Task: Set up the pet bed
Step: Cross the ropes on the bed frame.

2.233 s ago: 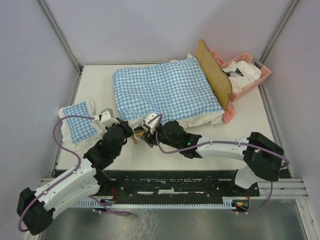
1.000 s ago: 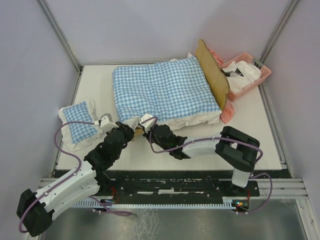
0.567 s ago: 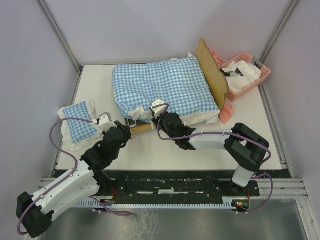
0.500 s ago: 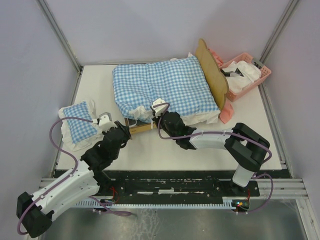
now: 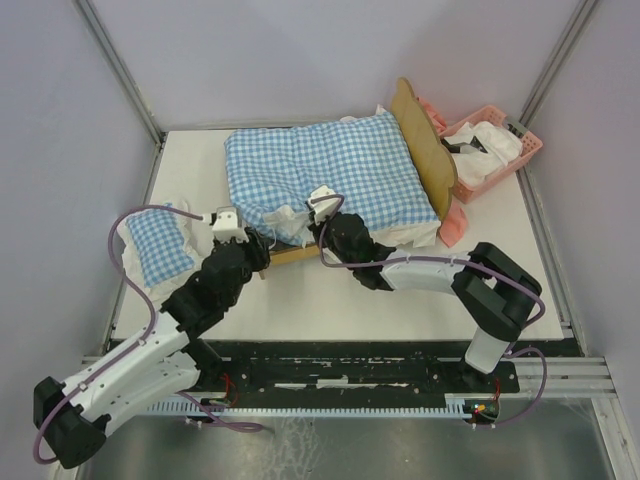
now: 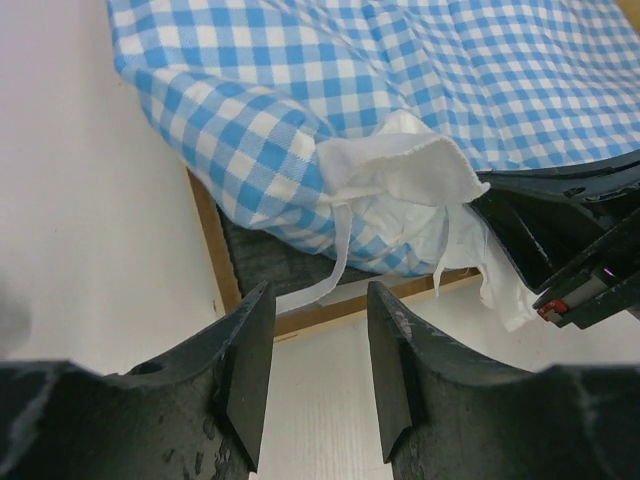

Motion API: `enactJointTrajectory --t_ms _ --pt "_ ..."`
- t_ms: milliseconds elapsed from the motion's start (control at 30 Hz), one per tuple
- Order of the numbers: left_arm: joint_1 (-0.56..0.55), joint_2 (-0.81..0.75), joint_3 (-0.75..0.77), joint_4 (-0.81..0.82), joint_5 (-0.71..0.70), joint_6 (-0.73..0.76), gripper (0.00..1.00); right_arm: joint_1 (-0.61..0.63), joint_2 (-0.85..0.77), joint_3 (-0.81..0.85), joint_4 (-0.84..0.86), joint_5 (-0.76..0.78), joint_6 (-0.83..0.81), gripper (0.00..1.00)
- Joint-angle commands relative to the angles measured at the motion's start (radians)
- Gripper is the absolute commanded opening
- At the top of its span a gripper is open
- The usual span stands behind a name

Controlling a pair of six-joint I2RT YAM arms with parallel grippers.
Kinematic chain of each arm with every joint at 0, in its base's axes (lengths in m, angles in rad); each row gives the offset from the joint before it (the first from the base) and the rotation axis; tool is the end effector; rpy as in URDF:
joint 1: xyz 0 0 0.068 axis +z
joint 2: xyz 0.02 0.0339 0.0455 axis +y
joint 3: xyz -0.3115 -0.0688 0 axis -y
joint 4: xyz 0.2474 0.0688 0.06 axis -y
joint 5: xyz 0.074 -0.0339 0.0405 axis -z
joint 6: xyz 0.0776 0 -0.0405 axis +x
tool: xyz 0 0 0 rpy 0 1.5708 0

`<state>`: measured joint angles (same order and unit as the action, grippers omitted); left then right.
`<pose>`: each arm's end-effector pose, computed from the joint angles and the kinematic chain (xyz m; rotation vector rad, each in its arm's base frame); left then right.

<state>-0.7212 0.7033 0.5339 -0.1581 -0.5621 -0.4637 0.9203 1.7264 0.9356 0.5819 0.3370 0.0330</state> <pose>0.1539 -0.0803 0.2875 -0.1395 1.8512 -0.2919 0.2802 0.3258 0.2570 -0.5387 1.7010 0.3899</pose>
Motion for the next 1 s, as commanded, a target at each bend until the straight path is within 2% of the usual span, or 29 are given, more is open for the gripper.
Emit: enactJointTrajectory --t_ms 0,233,533,600,733,767,967 --pt "0.003 0.093 0.102 0.076 0.021 0.155 0.49 -0.035 -0.028 0.064 -0.003 -0.006 0.009 0.02" --pt "0.005 0.26 0.137 0.126 0.096 0.204 0.48 -0.047 -0.017 0.068 0.001 -0.038 0.027 0.02" --pt "0.005 0.437 0.193 0.115 -0.045 0.244 0.43 -0.055 -0.022 0.065 0.006 -0.064 0.035 0.02" --pt "0.005 0.45 0.191 0.131 -0.043 0.257 0.37 -0.056 -0.021 0.065 0.007 -0.065 0.036 0.02" --pt "0.005 0.445 0.192 0.152 -0.007 0.26 0.08 -0.061 -0.018 0.065 0.009 -0.072 0.039 0.02" --pt "0.005 0.434 0.192 0.164 0.028 0.256 0.04 -0.061 -0.015 0.065 0.009 -0.074 0.038 0.02" --pt "0.013 0.355 0.141 0.355 0.174 0.134 0.03 -0.066 -0.008 0.061 0.02 -0.075 0.043 0.02"
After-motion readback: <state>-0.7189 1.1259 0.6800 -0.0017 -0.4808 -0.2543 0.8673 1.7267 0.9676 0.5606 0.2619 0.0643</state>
